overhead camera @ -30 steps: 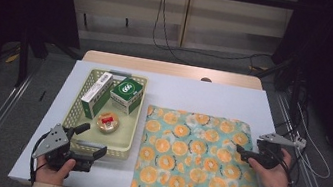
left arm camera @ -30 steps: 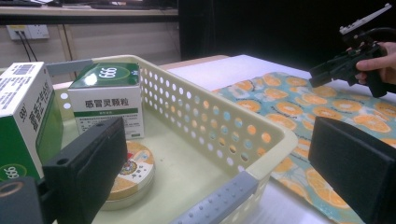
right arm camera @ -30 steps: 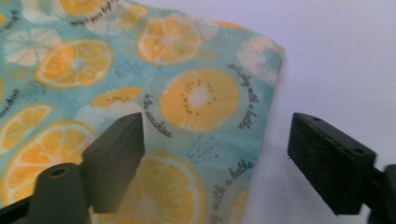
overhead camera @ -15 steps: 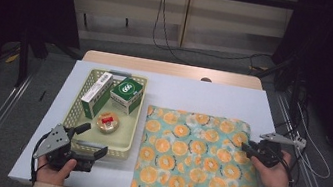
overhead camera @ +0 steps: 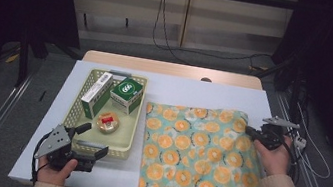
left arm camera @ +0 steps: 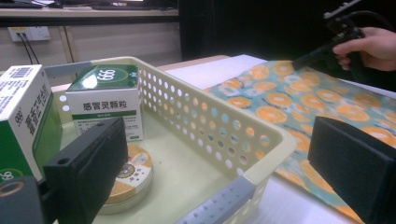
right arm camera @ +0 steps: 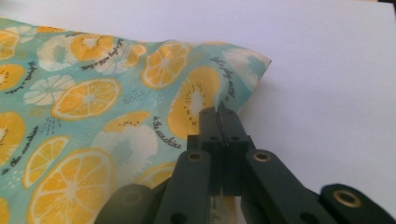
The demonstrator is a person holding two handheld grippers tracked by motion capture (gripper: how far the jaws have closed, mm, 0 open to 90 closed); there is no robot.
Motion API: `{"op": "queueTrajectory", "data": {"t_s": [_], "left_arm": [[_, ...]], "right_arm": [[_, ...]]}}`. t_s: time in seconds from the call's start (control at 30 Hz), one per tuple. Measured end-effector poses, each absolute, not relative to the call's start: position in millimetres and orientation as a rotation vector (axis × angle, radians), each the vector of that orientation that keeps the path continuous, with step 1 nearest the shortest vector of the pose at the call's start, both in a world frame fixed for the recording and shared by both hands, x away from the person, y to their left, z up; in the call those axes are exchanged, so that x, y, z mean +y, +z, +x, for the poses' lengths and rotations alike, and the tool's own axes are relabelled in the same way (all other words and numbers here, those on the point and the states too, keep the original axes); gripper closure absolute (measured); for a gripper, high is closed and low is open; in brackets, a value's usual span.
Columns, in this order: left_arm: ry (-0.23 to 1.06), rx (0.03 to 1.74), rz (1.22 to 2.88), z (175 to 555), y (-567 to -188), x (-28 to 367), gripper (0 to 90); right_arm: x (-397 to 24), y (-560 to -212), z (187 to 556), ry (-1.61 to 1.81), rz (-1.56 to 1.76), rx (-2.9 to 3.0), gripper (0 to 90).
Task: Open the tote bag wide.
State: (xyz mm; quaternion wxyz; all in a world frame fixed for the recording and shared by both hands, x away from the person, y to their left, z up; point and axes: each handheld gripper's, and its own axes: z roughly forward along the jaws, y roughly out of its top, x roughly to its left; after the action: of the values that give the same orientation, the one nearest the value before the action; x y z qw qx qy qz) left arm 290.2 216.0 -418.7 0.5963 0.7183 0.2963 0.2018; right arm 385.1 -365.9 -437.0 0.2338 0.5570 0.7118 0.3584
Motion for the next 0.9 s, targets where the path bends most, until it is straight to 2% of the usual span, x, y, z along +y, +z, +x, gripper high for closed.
{"op": "queueTrajectory", "data": {"t_s": [0.23, 0.43, 0.5, 0.53, 0.57, 0.63, 0.67, 0.7, 0.77, 0.9], "left_arm": [[0.471, 0.683, 1.668, 291, -418, 217, 4.7], [0.474, 0.689, 1.658, 291, -417, 216, 4.8], [0.477, 0.691, 1.661, 291, -417, 216, 4.8], [0.478, 0.688, 1.660, 291, -417, 216, 4.8], [0.471, 0.693, 1.659, 290, -417, 215, 4.7], [0.470, 0.691, 1.661, 290, -417, 215, 4.8], [0.468, 0.691, 1.659, 290, -417, 215, 4.7], [0.469, 0.691, 1.661, 290, -417, 215, 4.7], [0.467, 0.692, 1.658, 289, -417, 215, 4.8], [0.473, 0.691, 1.664, 291, -417, 215, 4.7]], "right_arm": [[-385, -435, 418, 0.958, 1.595, 1.856, 90.0], [-405, -433, 431, 0.930, 1.645, 1.795, 89.9], [-405, -434, 431, 0.965, 1.646, 1.793, 81.1], [-405, -434, 431, 0.965, 1.646, 1.793, 81.1], [-402, -432, 428, 0.953, 1.620, 1.810, 62.8], [-398, -428, 421, 0.958, 1.562, 1.832, 55.8], [-397, -426, 418, 0.948, 1.528, 1.857, 49.1], [-397, -426, 418, 0.948, 1.528, 1.857, 49.1], [-390, -415, 407, 0.921, 1.455, 1.899, 31.3], [-375, -399, 389, 1.016, 1.355, 1.953, 26.3]]}}
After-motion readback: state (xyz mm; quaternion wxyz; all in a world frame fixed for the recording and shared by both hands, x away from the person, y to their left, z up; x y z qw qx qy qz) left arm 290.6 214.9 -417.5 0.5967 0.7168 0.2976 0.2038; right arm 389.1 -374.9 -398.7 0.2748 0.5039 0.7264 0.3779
